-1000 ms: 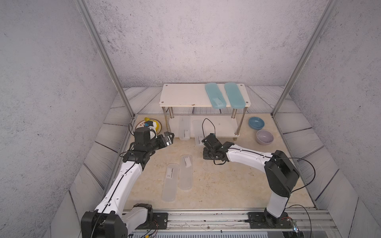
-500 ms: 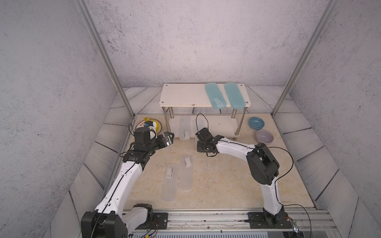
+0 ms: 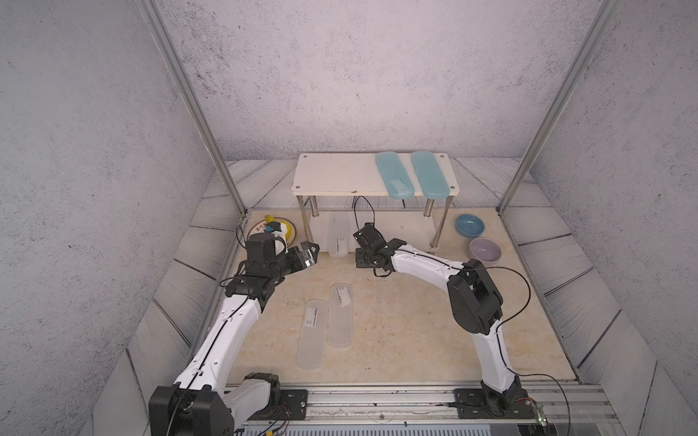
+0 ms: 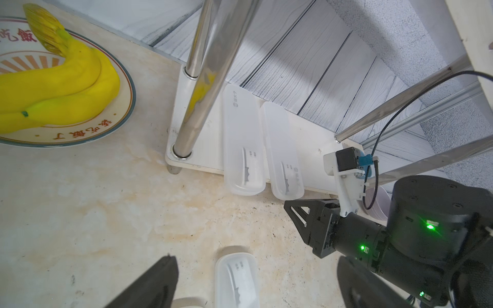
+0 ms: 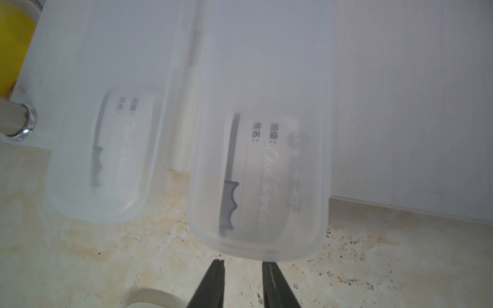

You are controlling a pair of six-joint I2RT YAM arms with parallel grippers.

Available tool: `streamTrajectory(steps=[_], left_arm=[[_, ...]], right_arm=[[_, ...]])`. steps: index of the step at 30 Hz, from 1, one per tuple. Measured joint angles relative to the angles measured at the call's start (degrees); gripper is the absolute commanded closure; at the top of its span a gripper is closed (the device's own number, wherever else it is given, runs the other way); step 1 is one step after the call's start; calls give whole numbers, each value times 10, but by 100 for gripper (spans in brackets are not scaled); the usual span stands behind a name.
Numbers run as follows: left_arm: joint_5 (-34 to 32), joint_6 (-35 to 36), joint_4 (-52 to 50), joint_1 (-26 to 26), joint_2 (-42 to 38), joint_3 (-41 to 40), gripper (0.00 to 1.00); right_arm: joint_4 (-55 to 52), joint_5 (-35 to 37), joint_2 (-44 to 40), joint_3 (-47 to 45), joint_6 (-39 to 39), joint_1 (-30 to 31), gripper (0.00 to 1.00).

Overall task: Place the pencil cases on the shelf according to color
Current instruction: Place the pencil case on the shelf, then pick up the pencil case from the center of the board.

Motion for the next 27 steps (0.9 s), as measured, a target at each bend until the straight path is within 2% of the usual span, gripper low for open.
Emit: streamTrajectory(steps=[5,9,12,16,20,27], left_arm=[[1,0,0,0,10,0,1],[1,0,0,0,13,0,1],[1,0,0,0,14,0,1],[2,-5,5,0,20,-3,1],[3,-23,21,0,35,-25,1],[-13,-37,6,0,80,-31,0]], right_arm=[[-17,-9,-1,-3,2,0,60],[-25,-13,-28,-51,9,5,38],[-36,-14,-72,-100,12,11,25],[-37,-16,-145,-164,13,23,18],[-35,-16,-208,-226,29,49,15],[-35,-35,-223,-283,83,131,8]])
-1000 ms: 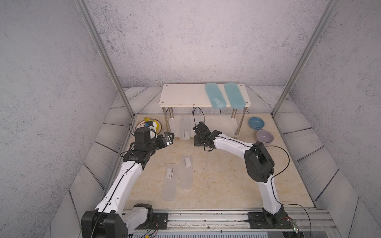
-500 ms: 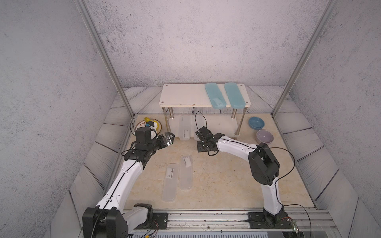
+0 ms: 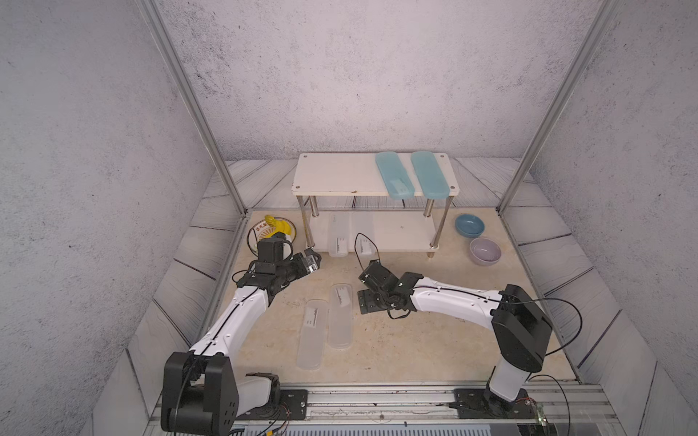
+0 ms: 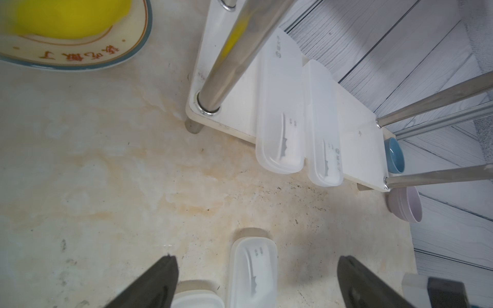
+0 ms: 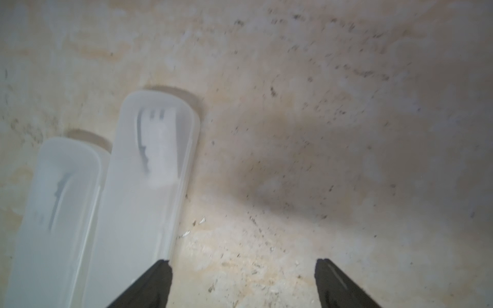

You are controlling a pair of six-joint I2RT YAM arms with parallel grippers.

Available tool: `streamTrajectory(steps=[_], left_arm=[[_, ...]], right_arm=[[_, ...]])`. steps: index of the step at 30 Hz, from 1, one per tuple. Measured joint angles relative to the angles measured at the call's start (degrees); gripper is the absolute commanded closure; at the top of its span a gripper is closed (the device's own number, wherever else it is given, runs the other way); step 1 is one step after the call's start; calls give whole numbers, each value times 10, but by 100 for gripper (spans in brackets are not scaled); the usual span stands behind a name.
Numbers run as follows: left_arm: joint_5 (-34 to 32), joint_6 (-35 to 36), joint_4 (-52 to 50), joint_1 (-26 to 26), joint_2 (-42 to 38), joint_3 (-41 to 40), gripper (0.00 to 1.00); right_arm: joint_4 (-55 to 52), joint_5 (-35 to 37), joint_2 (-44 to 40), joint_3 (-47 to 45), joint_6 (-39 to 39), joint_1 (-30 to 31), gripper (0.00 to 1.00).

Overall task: Place the pencil cases on the shelf according to color
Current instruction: Pick up the pencil case from the center of the board.

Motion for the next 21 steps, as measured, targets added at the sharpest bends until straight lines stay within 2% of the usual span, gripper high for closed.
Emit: streamTrajectory(steps=[7,13,21], left_arm=[[-29,0,-19,0,1,2,1],[-65,-6,-32,16,-1,2,1],[-78,-13,-45,30,-2,3,1]], right_arm=[[28,-56,25,10,23,50,4],[7,-75,109,90,13,57,0],[-45,-88,181,182,-11,76,0]])
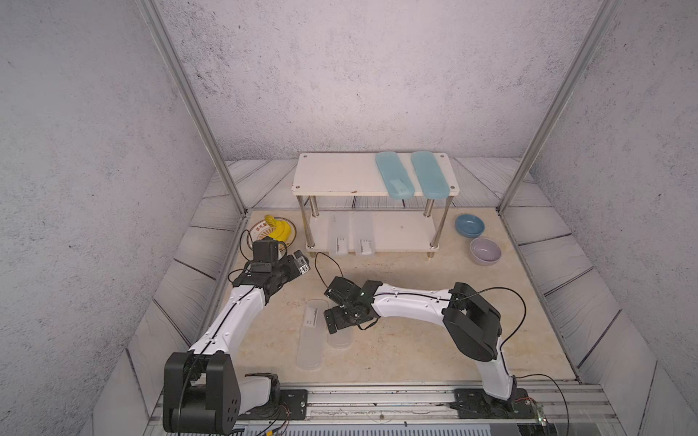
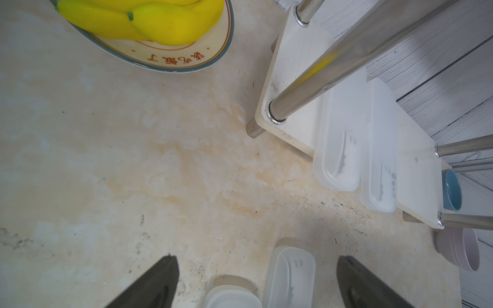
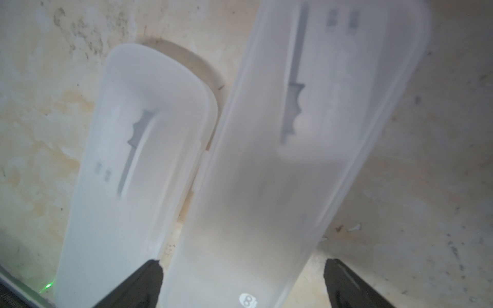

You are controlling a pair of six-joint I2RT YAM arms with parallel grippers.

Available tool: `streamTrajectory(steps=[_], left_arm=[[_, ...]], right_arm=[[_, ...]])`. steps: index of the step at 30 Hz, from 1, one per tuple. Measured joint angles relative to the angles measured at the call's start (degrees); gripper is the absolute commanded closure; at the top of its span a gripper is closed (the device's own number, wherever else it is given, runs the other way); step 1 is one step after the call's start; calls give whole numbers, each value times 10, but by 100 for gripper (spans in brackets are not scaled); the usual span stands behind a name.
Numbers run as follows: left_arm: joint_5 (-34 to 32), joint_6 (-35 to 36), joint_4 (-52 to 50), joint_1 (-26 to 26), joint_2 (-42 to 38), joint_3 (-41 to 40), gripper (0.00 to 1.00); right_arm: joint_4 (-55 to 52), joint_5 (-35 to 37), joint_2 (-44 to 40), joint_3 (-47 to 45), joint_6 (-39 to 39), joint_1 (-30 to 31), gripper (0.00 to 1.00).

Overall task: Place the pencil cases on the shelf according to color
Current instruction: Pick up the pencil case from the center of the board.

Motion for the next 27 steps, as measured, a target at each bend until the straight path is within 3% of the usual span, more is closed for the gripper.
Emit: streamTrajectory(steps=[14,27], left_arm=[[5,-3,0,12,-6,0,1],[15,-4,1,12,-7,0,1]], right_arm=[[-63,11,34,37,-3,5,0],[-4,4,-176,-249,-31,-104,0]])
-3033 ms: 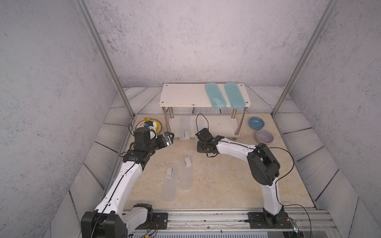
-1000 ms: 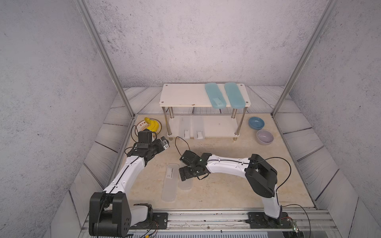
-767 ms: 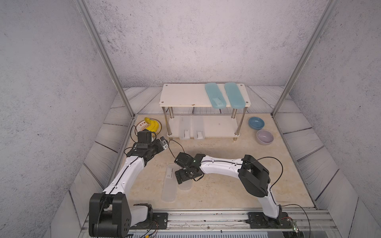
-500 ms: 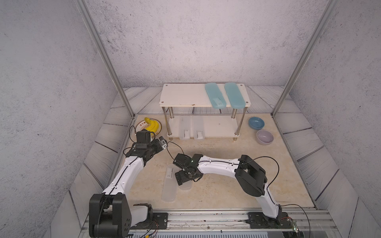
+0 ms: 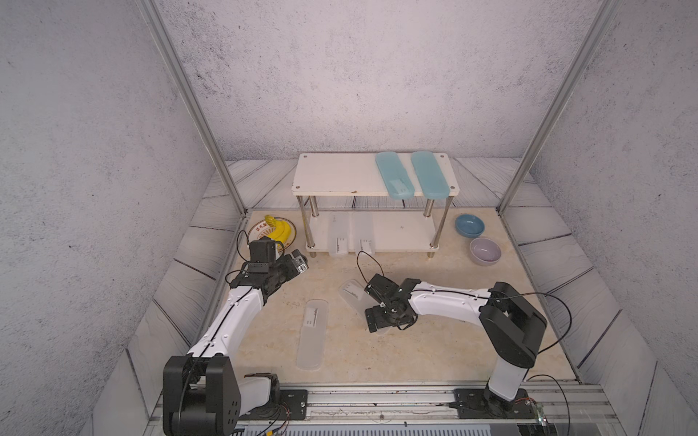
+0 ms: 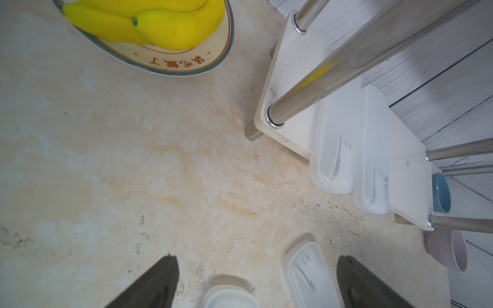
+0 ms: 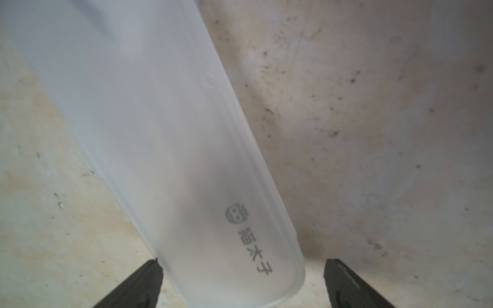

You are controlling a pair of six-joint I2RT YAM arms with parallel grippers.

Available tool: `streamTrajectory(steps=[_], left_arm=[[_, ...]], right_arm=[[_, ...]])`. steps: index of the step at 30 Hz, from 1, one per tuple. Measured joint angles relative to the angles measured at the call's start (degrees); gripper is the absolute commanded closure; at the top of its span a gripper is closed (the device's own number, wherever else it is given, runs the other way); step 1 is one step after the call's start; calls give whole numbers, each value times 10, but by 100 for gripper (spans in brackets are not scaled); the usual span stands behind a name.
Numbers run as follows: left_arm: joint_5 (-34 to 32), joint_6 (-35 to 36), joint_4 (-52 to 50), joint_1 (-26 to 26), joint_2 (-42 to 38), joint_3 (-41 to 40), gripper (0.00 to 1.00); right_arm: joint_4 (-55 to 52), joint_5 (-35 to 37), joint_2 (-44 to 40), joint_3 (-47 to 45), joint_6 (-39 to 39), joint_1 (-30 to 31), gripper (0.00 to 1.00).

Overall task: Place the pencil cases on the shelf according to color
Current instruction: Pick up the pencil case from the center of the board.

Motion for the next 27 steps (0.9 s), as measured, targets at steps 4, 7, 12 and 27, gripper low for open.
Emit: streamTrajectory(steps=[4,7,12,27], left_arm=[[0,0,0,0,0,0,1],[0,0,0,0,0,0,1],[0,3,-1,0,0,0,1],[0,17,-14,0,0,10,1]], right_arm=[[8,0,-34,-10,-54,5,0],[13,3,-54,-10,-104,7,0],[16,13,-59,-11,-193,7,0],[68,3,-9,-26,-287,7,0]])
